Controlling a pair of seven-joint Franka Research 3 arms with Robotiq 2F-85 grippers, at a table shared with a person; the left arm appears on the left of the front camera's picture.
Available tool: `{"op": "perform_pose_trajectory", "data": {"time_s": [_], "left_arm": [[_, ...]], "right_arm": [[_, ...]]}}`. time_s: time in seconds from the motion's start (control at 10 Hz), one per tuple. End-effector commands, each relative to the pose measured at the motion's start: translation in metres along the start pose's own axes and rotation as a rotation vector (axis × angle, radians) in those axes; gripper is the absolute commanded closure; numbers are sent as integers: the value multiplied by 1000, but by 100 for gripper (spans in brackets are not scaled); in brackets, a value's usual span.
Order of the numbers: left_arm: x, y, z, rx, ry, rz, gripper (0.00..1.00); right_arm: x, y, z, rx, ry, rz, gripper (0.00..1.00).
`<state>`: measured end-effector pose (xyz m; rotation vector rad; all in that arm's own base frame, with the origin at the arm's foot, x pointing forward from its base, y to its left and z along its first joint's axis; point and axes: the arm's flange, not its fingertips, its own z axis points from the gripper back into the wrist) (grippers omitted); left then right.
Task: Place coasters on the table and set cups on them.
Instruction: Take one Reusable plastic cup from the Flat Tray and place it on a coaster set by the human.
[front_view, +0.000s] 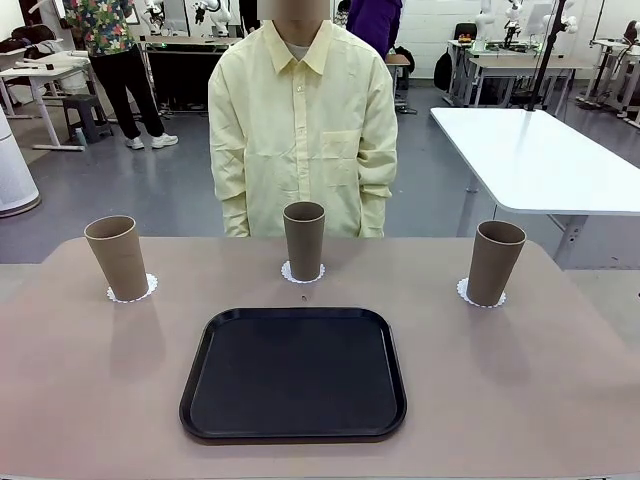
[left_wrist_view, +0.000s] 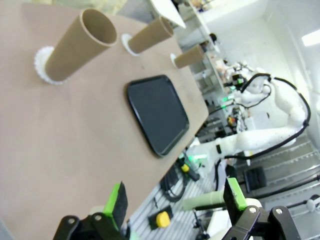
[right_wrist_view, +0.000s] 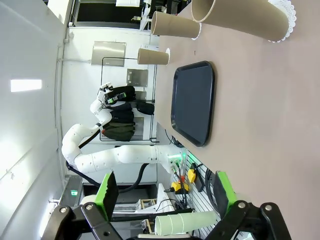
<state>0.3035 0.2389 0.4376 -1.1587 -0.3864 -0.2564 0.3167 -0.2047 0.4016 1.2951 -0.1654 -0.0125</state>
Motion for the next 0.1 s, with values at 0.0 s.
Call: {"op": "perform_pose_trajectory", "data": {"time_s": [0.0], "left_arm": [[0,-2,1,-9,-7,-5,0]], "right_arm": [[-3,0,-2,6,-3,5,0]]}}
